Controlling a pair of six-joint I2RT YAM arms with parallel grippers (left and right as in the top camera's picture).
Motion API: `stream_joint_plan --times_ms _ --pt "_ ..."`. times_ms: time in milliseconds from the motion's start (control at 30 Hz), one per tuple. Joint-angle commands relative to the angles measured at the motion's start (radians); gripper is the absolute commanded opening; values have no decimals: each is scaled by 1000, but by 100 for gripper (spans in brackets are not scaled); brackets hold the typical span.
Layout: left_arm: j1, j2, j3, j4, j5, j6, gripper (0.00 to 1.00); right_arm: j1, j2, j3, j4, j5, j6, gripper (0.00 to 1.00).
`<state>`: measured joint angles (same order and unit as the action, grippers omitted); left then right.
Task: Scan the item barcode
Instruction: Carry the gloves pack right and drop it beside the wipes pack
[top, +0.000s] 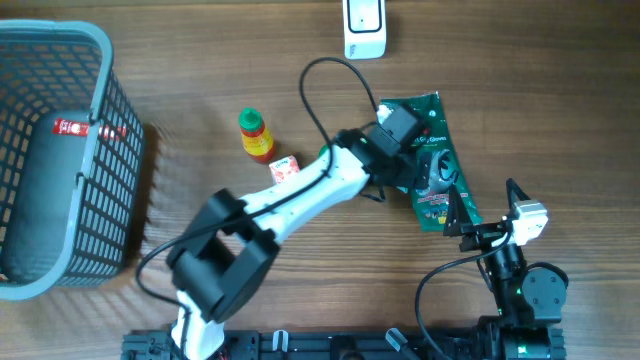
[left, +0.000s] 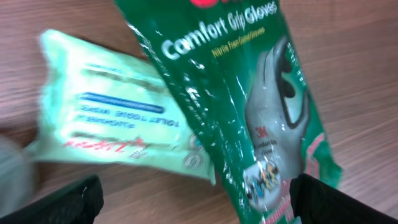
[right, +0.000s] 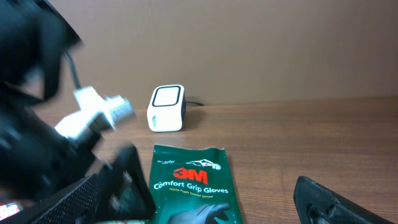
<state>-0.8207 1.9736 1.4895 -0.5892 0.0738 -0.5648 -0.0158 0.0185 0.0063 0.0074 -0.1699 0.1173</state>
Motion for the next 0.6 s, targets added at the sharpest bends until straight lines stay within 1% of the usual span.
stream_joint_plan --times_ms 0,167,300,367,433,467,533,567 --pt "61 -169 1 -40 4 15 100 5 -3 -1 3 17 -13 100" --pt "124 -401 3 -102 -11 106 100 5 -3 -1 3 17 -12 100" --pt "211 -649 3 -166 -163 108 100 5 -3 -1 3 17 -13 100" --pt "259 -729 3 -203 -207 100 100 5 -3 -1 3 17 -13 100" --pt "349 -830 3 -272 -292 30 100 5 -3 -1 3 17 -13 100" --pt "435 -896 3 -325 -356 -7 100 5 -3 -1 3 17 -12 100" --pt "561 -959 3 -367 -401 -36 100 5 -3 -1 3 17 -13 100" --pt "625 -980 3 -377 -400 -45 100 5 -3 -1 3 17 -13 100"
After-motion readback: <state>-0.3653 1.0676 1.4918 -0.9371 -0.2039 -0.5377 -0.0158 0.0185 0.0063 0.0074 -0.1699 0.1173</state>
